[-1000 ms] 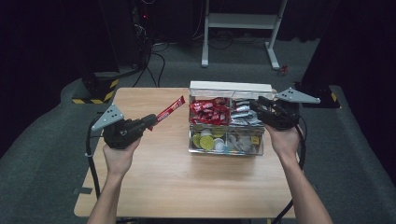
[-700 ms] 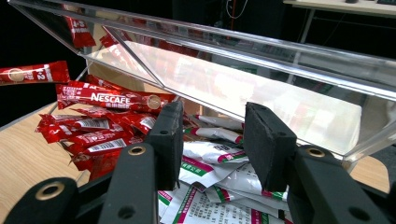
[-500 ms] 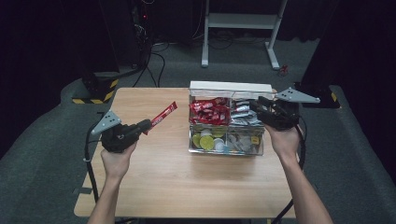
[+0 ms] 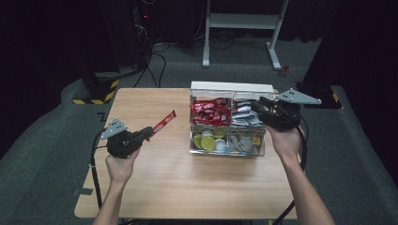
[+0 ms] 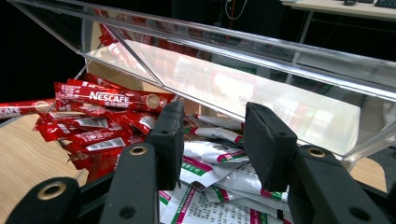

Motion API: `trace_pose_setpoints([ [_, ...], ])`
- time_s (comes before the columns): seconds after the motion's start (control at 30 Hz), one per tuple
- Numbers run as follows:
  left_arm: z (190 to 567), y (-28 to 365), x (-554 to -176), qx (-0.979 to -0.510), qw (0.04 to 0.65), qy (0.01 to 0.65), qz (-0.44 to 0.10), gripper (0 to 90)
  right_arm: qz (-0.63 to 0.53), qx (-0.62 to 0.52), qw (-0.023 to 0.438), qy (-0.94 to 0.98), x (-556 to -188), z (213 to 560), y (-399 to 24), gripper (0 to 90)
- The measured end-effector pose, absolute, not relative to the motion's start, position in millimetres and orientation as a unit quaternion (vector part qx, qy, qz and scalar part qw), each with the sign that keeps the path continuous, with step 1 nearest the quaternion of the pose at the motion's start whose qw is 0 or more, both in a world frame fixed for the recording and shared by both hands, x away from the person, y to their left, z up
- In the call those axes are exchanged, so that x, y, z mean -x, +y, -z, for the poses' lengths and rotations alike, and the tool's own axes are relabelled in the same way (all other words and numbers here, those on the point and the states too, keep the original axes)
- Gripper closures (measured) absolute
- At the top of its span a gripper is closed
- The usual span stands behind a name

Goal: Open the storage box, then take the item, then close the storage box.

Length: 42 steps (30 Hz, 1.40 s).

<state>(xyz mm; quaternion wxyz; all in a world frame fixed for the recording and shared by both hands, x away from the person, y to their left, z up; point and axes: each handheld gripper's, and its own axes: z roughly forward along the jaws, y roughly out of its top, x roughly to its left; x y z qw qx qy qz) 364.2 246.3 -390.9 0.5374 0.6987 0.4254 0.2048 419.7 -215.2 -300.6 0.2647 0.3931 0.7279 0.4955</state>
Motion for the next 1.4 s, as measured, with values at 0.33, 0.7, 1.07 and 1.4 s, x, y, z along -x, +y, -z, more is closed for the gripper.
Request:
trace_pose_setpoints([
  [0.33, 410, 238, -365, -0.706, 0.520, 0.434, -0.207, 87.8, -0.492, -0.395, 0.260, 0.731, -421, 299, -216, 58.0],
  [0.7, 435, 228, -373, -0.710, 0.511, 0.443, -0.197, 87.7, -0.489, -0.398, 0.262, 0.731, -421, 299, -215, 57.7],
  [1.07, 452, 224, -378, -0.709, 0.502, 0.454, -0.199, 87.7, -0.486, -0.400, 0.264, 0.731, -420, 299, -214, 57.0],
  [1.4, 479, 222, -387, -0.705, 0.490, 0.474, -0.195, 87.7, -0.482, -0.399, 0.265, 0.733, -421, 299, -213, 57.1],
])
